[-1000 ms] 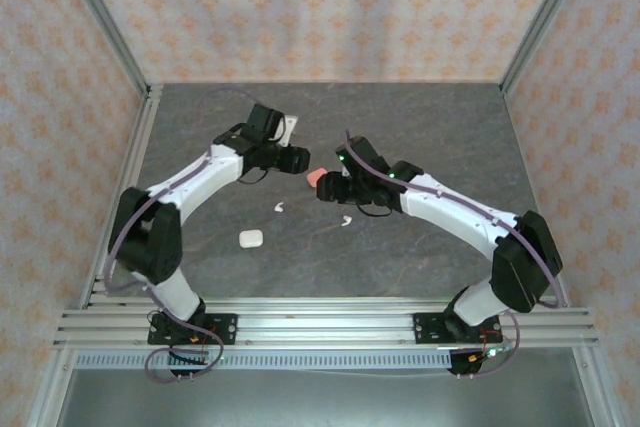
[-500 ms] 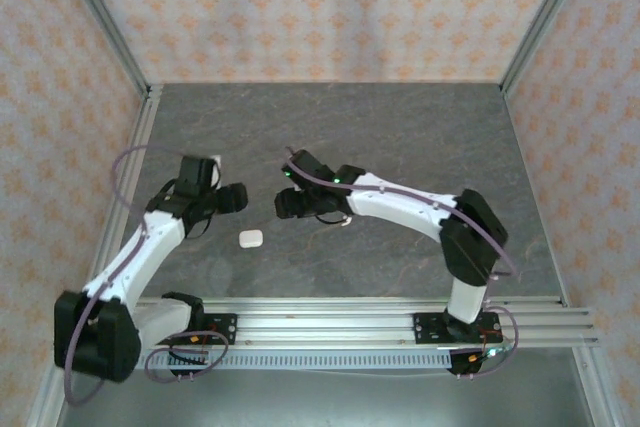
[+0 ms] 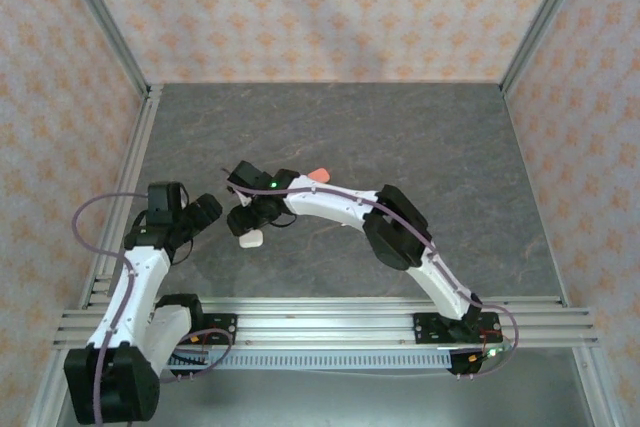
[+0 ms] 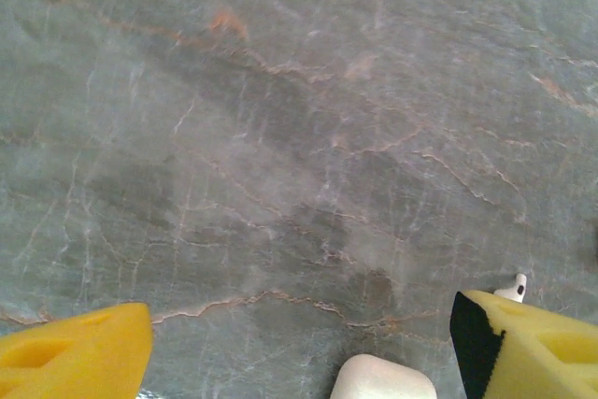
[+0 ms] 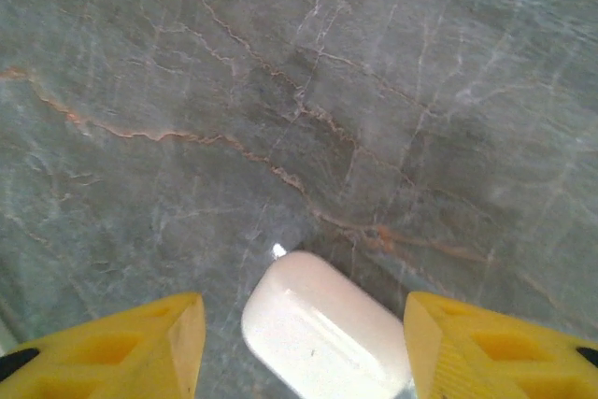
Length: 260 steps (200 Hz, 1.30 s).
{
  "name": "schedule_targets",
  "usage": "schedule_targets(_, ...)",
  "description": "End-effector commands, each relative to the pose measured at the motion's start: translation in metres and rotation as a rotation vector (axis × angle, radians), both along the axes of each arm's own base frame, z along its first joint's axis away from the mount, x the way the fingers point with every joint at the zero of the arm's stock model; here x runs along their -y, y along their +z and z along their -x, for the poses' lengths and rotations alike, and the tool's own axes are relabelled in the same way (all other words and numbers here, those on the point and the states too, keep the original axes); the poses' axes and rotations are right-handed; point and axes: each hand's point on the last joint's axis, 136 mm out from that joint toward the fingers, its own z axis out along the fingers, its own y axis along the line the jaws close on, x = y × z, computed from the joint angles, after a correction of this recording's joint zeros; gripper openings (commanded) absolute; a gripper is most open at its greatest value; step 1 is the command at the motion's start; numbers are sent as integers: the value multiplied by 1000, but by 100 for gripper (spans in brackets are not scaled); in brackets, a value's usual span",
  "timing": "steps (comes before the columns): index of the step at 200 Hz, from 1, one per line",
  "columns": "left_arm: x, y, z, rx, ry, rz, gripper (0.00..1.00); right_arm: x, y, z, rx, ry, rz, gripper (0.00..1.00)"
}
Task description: Insert wireless bluetooth earbuds into charging case
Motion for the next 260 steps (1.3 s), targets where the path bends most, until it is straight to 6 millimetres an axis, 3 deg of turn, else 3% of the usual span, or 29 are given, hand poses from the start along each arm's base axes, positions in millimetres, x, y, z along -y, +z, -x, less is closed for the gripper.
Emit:
schedule_targets(1, 15, -14, -3, -20, 37, 210, 82, 9, -10, 7, -14, 100, 59, 61)
schedule_targets(70, 16, -25, -12, -62, 37, 269, 81, 23, -40, 15, -18, 184, 139, 70)
schedule_targets(211, 14, -36, -16, -110, 38, 294, 83, 37, -49, 28, -9, 278, 229, 73)
schedule_targets(260, 14, -36, -16, -117, 37, 297, 83, 52, -50, 28, 19, 265, 255, 76)
